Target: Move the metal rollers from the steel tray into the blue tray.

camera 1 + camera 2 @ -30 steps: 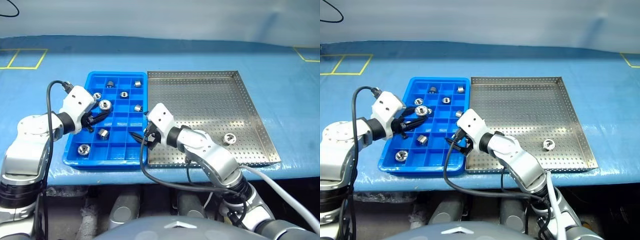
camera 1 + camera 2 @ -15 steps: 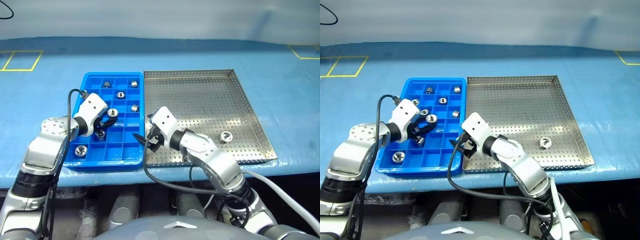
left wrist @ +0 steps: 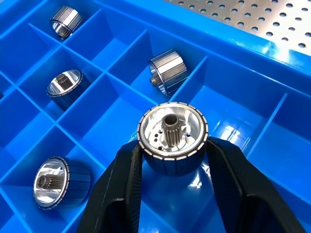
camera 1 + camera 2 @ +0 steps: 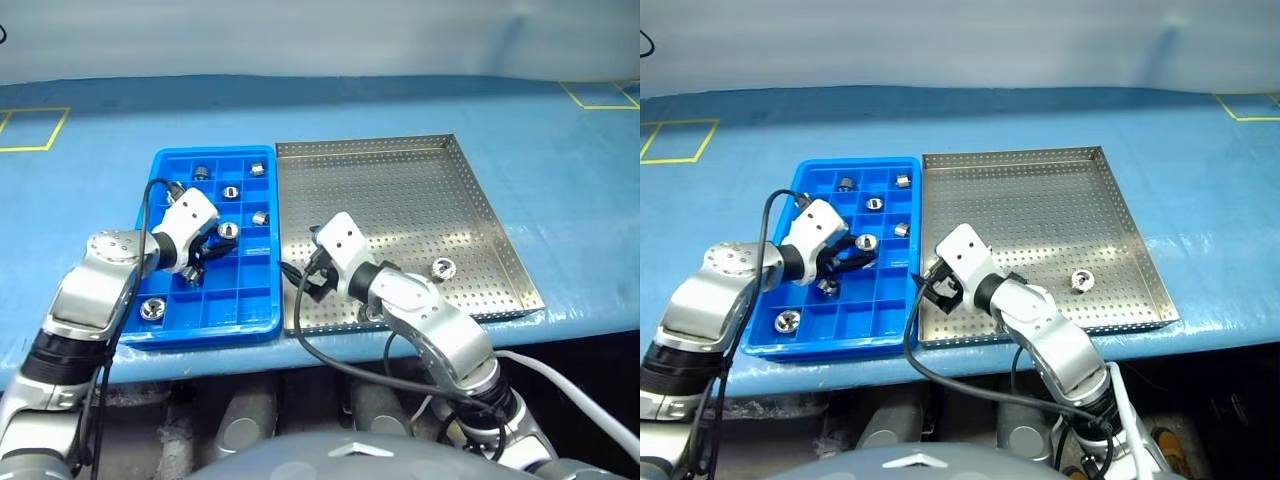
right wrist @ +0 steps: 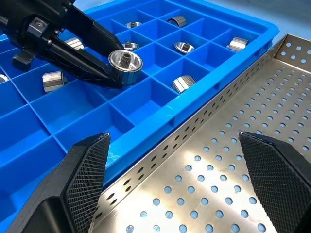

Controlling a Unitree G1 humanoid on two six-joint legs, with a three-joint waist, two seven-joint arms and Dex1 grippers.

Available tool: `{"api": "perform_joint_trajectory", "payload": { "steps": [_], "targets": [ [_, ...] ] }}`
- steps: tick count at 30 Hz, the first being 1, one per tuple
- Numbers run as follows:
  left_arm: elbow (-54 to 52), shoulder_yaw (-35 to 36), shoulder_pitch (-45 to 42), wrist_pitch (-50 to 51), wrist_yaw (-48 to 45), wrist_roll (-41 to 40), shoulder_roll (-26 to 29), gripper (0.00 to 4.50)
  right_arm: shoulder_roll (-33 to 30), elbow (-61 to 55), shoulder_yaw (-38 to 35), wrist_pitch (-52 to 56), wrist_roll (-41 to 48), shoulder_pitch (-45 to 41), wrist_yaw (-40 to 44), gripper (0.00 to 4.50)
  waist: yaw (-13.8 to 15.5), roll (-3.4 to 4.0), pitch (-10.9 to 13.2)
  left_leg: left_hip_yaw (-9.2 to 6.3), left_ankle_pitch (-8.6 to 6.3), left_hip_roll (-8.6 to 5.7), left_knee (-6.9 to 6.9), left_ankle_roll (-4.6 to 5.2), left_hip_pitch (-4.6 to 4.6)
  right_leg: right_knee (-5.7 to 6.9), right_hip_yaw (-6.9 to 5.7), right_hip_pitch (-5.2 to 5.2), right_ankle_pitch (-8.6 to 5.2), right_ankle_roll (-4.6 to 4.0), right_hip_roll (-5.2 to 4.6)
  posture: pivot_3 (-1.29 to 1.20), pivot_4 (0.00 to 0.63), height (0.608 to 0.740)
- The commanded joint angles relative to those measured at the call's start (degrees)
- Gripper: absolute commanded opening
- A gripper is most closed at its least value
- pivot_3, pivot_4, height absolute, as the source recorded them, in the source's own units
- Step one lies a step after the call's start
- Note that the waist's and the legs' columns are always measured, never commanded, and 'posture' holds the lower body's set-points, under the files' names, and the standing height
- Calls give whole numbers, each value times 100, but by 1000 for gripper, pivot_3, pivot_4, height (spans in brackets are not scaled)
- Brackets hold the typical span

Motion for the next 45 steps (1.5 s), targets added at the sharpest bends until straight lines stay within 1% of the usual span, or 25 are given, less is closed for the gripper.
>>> {"api": "perform_joint_trajectory", "payload": {
  "steps": [1,8,10,15,16,17,22,25,29,33,39,40,42,45],
  "targets": [
    [-178,172,-90,46,83,18,138,1733,48,-242,-90,-45,-16,-15,-42,4500,-3,0,0,0,0,0,0,0,0,0,0,0,0,1,0,-6,150,740],
    [-347,351,78,163,51,-118,306,1733,67,-223,-92,-46,-18,-4,-54,4500,-10,0,0,0,0,0,-1,0,0,0,0,-2,-1,2,-1,-6,150,740],
    [-370,327,89,177,46,-137,323,2446,88,-200,-77,-57,-10,-21,-50,4500,-12,0,0,0,0,0,-2,0,0,0,0,-3,-1,2,-2,-6,150,740],
    [-443,350,-21,227,-21,-290,224,4068,101,-225,-72,-43,-15,-21,-43,4500,4,0,0,0,0,0,-2,0,0,-1,-1,-1,-5,8,-2,3,150,740],
    [-432,363,-56,232,-41,-350,201,4371,96,-233,-77,-37,-17,-18,-44,4500,6,0,0,0,0,0,-2,0,0,-1,-1,-1,-5,8,-3,3,150,740],
    [-409,317,-101,176,-55,-331,221,4462,85,-255,-90,-27,-20,-8,-50,4500,5,0,0,0,0,0,-2,0,0,-1,-1,-1,-5,8,-3,-6,150,740],
    [-213,199,-526,-245,-205,-310,177,4462,-20,-446,-220,33,-19,118,-97,4500,12,0,1,-1,0,0,-2,0,-2,-1,-3,-2,-5,7,-2,-20,150,740],
    [341,-58,-1100,-1107,-433,-143,-15,4462,-282,-758,-492,141,-6,399,-106,4500,33,-1,0,-1,0,-4,-1,1,-3,-4,-3,1,-5,8,-6,-43,150,740],
    [1489,-689,-2028,-2529,-1284,82,-398,4462,-673,-1292,-1033,369,77,970,-78,4500,35,-1,0,8,-3,-9,4,10,-7,-8,-1,3,-2,5,-12,-101,150,740],
    [2860,-1170,-2950,-3880,-2052,259,-1089,4462,-847,-1918,-1687,615,149,1774,-176,4500,-15,-1,0,18,-10,-8,17,24,-16,-9,-1,2,3,6,-13,-171,150,740],
    [4879,-1502,-4004,-5903,-2950,530,-1973,4462,-840,-2512,-2235,782,98,2747,-452,4500,-315,-1,0,46,-24,-7,33,49,-20,-12,18,1,1,30,-17,-272,150,740],
    [5166,-1506,-4131,-6206,-3083,549,-2092,4462,-817,-2570,-2271,787,96,2842,-499,4500,-357,-1,0,48,-26,-7,35,51,-21,-12,18,1,-1,34,-17,-281,150,740],
    [5734,-1665,-4384,-7130,-3359,740,-2293,4462,-716,-2685,-2312,793,81,3034,-636,4500,-485,-1,0,55,-29,-6,40,56,-21,-12,26,1,0,42,-16,-311,150,740],
    [6324,-1895,-4612,-8359,-3948,888,-2539,4462,-585,-2786,-2296,781,59,3234,-797,4500,-658,-1,0,63,-32,-6,45,62,-20,-12,35,2,1,49,-17,-338,150,740]
  ]
}}
